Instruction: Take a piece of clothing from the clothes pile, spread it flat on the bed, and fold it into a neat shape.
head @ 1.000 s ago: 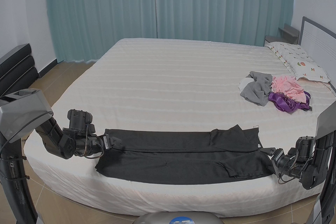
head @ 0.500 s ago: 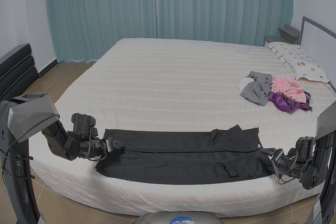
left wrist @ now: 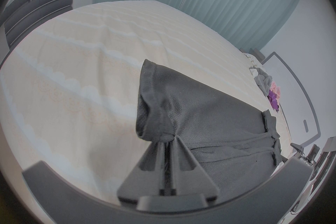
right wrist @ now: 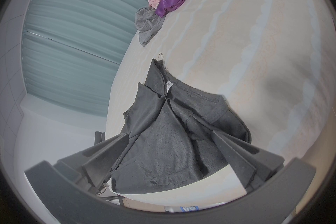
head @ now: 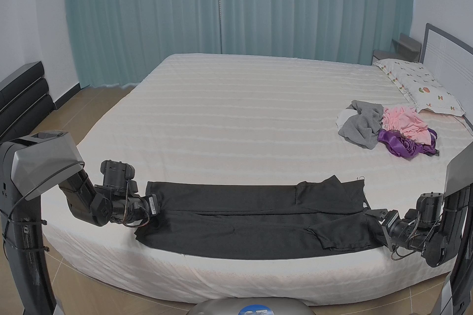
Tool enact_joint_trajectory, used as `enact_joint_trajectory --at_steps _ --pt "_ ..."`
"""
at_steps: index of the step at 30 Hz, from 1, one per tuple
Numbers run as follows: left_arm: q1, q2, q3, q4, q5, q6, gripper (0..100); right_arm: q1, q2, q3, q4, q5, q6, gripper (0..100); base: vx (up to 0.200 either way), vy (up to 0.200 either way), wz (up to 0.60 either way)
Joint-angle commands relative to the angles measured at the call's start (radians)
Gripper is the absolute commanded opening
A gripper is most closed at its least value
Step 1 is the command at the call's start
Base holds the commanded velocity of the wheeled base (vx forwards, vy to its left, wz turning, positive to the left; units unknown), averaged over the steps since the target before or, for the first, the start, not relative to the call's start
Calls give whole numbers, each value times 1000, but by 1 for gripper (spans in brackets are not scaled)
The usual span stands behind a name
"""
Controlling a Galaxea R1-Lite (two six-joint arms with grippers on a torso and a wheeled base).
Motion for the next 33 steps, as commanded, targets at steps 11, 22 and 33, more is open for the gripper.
enact_joint_trajectory --at_steps 11,22,33 --pt "-1 -35 8 1 8 1 0 -9 -5 0 -2 2 1 100 0 0 0" --pt "-2 -30 2 -1 8 -25 0 -9 -5 0 -2 2 1 100 0 0 0" --pt "-2 -25 -4 -1 8 -28 0 -10 -1 -6 -2 2 3 100 -55 0 0"
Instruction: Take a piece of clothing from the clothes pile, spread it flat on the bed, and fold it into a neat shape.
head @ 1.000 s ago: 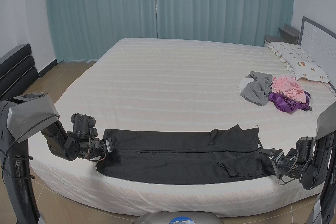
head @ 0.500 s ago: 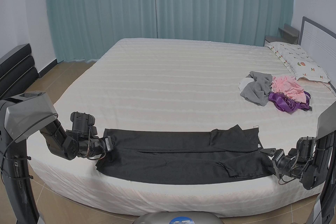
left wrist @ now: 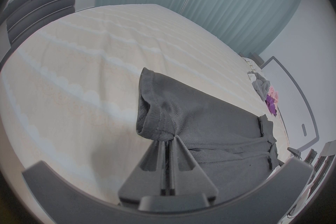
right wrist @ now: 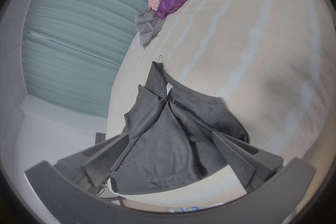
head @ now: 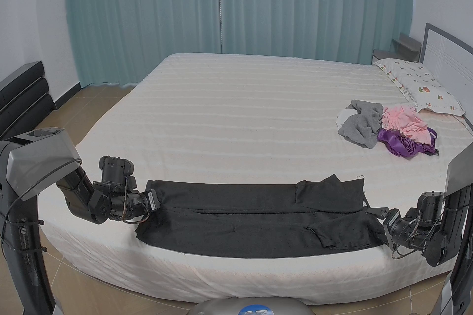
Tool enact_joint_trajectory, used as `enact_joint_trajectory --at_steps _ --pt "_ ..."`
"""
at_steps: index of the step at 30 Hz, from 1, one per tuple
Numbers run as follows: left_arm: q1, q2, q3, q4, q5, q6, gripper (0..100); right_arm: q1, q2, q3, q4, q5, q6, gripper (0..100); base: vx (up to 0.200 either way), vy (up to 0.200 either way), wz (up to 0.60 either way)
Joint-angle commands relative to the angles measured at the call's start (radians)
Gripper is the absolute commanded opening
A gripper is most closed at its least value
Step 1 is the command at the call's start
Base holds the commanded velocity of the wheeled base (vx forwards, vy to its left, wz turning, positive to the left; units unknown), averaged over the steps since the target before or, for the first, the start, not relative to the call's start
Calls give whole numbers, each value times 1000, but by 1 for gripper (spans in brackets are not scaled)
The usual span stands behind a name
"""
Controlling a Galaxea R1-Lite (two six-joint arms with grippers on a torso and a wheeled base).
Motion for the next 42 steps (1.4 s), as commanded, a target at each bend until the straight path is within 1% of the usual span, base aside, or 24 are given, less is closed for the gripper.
enact_joint_trajectory --at_steps 1,5,9,12,16,21,26,28,35,42 --pt "0 3 -2 -1 0 1 0 0 2 -2 0 0 2 100 0 0 0" --pt "2 2 -5 -2 -1 -3 0 0 -6 -8 0 0 55 100 0 0 0" --pt "0 0 -9 -2 0 -21 0 2 -6 -9 0 0 57 100 0 0 0" --pt "-6 -1 -26 -1 0 -65 0 2 -6 -9 0 0 58 100 0 0 0" --pt "-14 -7 -34 -1 0 -93 0 2 -6 -9 -8 0 58 100 0 -200 0" --pt "-20 -33 -31 -2 3 -99 0 2 -6 -3 -23 0 58 100 0 -200 0" --pt "-37 -61 -22 -1 26 -101 0 0 -8 -2 -25 0 60 100 0 -200 0" --pt "-50 -78 -22 -1 46 -101 0 0 -8 0 -25 0 60 100 0 -200 0" --pt "-80 -115 -31 4 54 -116 0 2 -9 1 -25 2 60 100 0 -200 0" --pt "-129 -145 -46 13 69 -127 0 2 -17 5 -25 6 60 100 0 -200 0"
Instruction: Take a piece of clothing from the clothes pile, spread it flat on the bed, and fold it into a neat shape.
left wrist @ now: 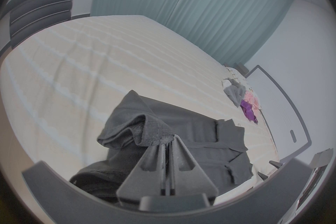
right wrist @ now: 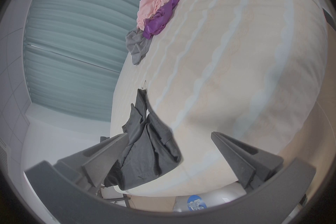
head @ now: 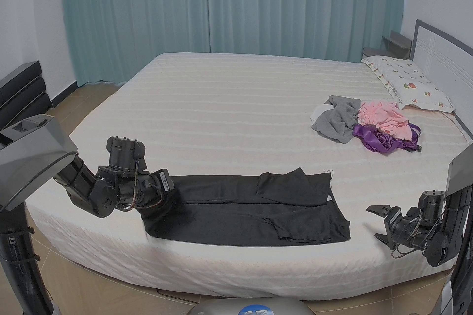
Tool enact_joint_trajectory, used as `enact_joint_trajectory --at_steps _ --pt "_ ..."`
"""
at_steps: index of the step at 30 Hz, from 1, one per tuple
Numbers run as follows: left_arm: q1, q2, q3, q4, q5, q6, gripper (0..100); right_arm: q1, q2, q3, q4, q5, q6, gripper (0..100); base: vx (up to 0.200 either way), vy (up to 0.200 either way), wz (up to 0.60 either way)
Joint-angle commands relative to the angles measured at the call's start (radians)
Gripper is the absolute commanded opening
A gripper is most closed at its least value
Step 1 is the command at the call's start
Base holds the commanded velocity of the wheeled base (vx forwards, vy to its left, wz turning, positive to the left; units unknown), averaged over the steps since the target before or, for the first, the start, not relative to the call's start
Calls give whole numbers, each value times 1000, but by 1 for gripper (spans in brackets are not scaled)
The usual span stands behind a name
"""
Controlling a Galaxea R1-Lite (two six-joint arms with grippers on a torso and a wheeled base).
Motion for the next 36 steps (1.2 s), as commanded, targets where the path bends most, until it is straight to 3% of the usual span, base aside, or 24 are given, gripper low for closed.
enact_joint_trajectory --at_steps 1,9,12,24,30,36 --pt "-18 -22 -6 1 5 0 0 0 -3 0 -12 1 0 100 0 -200 0" --pt "-92 -36 -38 25 36 -1 0 4 -5 1 -12 1 0 100 0 -200 0" --pt "-144 -49 -97 113 42 -1 0 6 -5 1 -12 1 0 100 0 -200 0" --pt "-241 -37 -221 220 53 -4 0 9 -5 1 -10 1 0 100 0 -200 0" --pt "-314 44 -339 288 57 -50 0 9 -3 1 -12 1 0 100 0 -200 0" --pt "-319 144 -402 286 108 -52 0 10 -3 1 -12 1 0 100 0 0 0"
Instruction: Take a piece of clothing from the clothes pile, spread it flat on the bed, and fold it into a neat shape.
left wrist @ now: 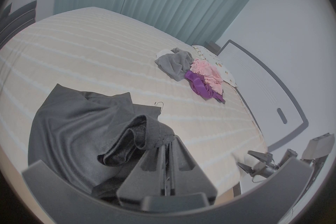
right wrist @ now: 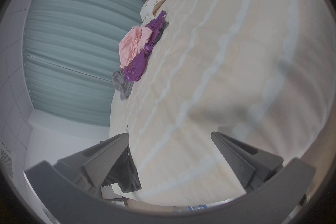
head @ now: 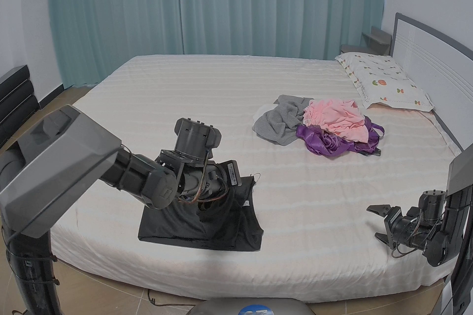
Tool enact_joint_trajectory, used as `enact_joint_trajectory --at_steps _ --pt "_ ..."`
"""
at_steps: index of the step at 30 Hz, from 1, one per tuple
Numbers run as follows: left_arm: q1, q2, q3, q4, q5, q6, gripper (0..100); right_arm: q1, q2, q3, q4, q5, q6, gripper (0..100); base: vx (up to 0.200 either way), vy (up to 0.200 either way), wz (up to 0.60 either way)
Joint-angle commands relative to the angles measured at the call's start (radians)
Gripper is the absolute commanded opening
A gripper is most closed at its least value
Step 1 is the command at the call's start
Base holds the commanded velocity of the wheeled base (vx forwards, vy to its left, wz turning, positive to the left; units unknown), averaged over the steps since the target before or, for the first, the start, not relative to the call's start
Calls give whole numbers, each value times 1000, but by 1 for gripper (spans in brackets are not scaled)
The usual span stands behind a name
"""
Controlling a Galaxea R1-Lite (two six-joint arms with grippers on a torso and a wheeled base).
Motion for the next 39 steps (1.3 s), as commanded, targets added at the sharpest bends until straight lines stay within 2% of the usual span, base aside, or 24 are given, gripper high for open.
enact_joint_trajectory --at_steps 1,4,5,14,18,21,26,30,31,39 --pt "-13 102 -52 2 26 -4 0 1 2 0 -12 1 0 100 0 0 0" --pt "-16 115 -53 0 26 -5 0 1 1 1 -12 1 0 100 0 0 0" --pt "-16 117 -53 0 28 -5 100 1 2 1 -12 1 0 100 0 0 0" --pt "-19 77 -32 -6 34 -77 100 4 1 6 -12 1 -2 100 0 0 0" --pt "-4 -35 33 -9 28 -125 100 4 2 8 -12 1 -2 100 0 0 0" --pt "27 -93 72 -11 13 -186 100 4 2 8 -12 1 -2 100 0 0 0" --pt "98 -125 145 -18 -7 -214 100 15 2 9 -12 1 0 100 0 0 0" --pt "141 -135 221 -35 -70 -249 100 17 2 12 -12 1 -2 100 0 0 0" --pt "159 -150 270 -57 -99 -259 100 18 4 12 -12 1 -2 100 0 200 0" --pt "236 -139 442 -224 -153 -361 100 64 -10 9 -14 -4 -3 100 0 200 0"
